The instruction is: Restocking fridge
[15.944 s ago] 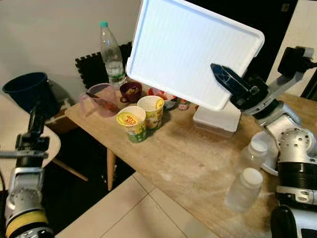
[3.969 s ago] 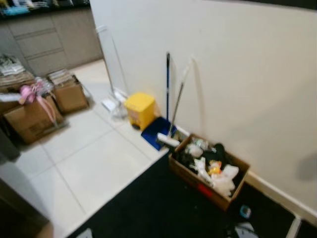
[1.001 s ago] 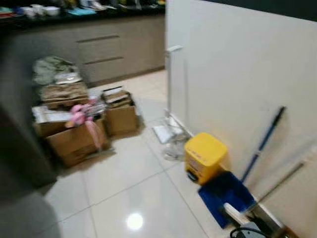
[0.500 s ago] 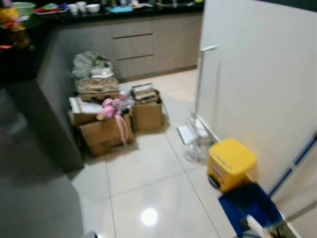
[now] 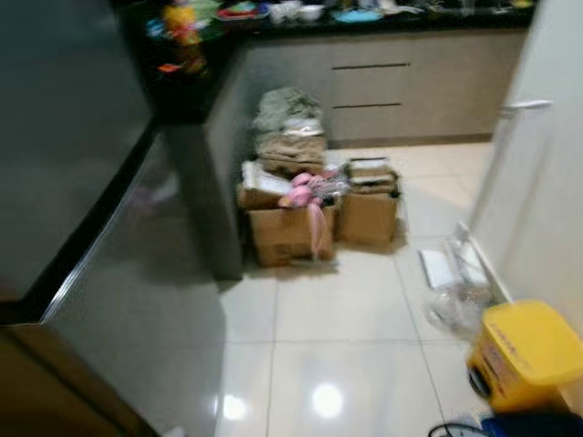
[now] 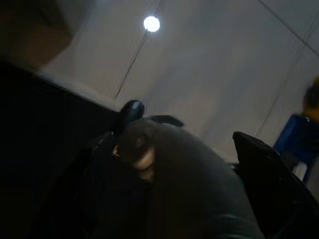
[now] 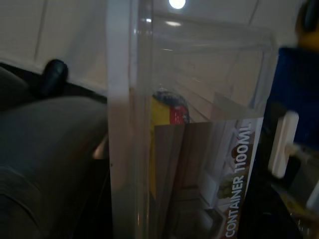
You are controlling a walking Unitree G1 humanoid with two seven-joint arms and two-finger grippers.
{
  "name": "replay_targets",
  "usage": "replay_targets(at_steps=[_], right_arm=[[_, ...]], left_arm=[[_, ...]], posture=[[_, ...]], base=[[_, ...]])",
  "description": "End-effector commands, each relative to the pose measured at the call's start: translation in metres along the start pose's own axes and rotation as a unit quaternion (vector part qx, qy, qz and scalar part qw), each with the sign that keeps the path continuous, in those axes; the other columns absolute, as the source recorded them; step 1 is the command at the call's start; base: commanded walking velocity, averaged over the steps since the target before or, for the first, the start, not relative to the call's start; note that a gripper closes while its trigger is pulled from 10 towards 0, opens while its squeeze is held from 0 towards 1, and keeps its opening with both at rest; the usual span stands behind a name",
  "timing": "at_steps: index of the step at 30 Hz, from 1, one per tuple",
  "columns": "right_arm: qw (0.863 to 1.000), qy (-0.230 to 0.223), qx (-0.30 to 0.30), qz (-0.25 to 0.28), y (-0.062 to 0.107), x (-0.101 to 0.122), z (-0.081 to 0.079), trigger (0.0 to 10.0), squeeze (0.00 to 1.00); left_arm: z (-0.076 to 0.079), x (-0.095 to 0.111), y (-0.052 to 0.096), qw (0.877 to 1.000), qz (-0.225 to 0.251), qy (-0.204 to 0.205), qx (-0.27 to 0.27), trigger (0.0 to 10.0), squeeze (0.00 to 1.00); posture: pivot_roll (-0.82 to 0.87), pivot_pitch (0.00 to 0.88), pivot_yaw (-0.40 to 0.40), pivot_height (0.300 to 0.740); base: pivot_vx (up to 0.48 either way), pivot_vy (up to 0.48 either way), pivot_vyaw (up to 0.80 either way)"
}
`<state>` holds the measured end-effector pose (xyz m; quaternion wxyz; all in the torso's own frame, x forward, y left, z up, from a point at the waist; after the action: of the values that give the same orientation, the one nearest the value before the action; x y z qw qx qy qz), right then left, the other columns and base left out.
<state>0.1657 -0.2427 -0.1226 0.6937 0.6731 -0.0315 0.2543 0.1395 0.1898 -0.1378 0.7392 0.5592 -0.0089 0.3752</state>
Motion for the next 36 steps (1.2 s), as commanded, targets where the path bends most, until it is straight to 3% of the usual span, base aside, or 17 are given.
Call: replay_targets(at_steps=[1, 36], right_arm=[[1.0, -0.007, 0.003, -0.004, 0.0, -0.0033, -0.0015, 10.0, 0.0], [1.0, -0.009, 0.027, 0.007, -0.0016, 0.001, -0.0111, 10.0, 0.0]], left_arm=[[0.002, 0.001, -0.0008, 1.0, 0.0, -0.002, -0.003, 10.0, 0.0], [0.0084, 0.0049, -0.0027, 1.0, 0.001, -0.006, -0.022, 10.0, 0.0]], posture=[[-0.09, 0.0, -0.011, 0.74], [-0.09, 0.0, -0.004, 0.74]], base=[[0.0, 0.0, 0.73], [0.0, 0.0, 0.72]])
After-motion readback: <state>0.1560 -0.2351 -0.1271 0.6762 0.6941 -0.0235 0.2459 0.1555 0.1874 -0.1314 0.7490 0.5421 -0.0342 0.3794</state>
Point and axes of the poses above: a point about 5 cm out from each wrist's last joint towards the gripper, its own y axis pointing back from the gripper into the wrist, its own x axis along the axis of the wrist's last joint, z = x × y, the point moved 4 cm from there along -y, pointing out of the wrist towards the gripper, and after that the axes turned 1 degree about y, right-handed, at the moved point
